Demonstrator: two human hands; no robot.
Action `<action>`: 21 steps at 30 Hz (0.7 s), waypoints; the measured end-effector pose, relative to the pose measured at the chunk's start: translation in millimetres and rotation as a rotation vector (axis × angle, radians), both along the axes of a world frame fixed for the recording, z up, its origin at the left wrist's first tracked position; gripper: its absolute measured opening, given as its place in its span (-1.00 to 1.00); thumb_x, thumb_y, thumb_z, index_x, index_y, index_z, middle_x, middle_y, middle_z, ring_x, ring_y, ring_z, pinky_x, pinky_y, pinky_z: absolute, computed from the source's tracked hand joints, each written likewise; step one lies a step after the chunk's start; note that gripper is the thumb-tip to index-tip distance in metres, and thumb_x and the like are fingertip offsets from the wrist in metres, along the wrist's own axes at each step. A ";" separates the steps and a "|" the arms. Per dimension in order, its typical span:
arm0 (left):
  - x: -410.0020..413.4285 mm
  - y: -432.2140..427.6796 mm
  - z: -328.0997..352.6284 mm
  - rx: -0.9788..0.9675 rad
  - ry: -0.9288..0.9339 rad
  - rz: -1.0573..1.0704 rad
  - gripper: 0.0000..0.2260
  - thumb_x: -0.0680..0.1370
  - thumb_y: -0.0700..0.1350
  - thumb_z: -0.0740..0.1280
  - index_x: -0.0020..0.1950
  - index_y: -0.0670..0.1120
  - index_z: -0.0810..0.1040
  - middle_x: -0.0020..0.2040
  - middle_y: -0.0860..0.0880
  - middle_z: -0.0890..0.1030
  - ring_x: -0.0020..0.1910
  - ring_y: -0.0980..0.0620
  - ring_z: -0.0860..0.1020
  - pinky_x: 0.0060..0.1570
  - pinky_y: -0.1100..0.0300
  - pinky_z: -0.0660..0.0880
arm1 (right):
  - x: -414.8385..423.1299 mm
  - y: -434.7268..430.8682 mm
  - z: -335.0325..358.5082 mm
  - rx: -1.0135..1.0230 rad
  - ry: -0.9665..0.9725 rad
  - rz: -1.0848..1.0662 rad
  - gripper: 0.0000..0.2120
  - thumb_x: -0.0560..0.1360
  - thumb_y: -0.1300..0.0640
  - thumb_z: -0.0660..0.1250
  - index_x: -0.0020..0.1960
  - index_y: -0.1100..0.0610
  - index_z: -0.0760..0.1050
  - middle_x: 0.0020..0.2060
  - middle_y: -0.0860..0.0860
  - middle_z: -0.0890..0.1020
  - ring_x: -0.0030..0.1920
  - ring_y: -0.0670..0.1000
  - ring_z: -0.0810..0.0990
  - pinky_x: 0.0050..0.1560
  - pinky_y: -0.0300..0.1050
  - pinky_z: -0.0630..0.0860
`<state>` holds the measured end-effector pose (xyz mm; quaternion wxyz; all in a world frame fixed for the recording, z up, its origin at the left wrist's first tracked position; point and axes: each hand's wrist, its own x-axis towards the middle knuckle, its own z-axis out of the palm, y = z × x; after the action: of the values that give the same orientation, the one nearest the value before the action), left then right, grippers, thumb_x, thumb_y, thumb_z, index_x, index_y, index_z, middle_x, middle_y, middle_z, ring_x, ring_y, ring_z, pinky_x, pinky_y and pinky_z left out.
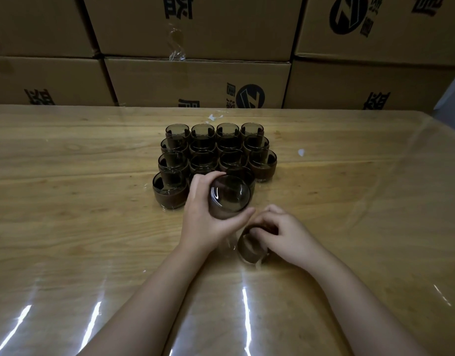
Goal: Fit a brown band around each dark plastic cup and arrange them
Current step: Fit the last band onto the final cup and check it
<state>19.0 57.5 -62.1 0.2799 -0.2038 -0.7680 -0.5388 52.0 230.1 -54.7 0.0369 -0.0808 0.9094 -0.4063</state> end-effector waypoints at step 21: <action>1.4 8.0 -5.1 -0.348 -0.376 -0.308 -0.27 0.17 0.38 0.46 0.25 0.27 0.27 0.16 0.13 0.52 0.16 0.21 0.51 0.15 0.24 0.48 | 5.1 -10.6 6.2 -0.685 0.162 -0.272 -0.81 0.53 -0.04 0.12 0.02 -0.05 0.49 -0.29 -0.08 0.55 -0.36 -0.20 0.50 -0.42 -0.35 0.40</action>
<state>20.4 65.5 -67.3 0.0085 -0.2597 -0.8472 -0.4633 57.1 219.5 -48.6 -0.1187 0.0013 0.7231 -0.6805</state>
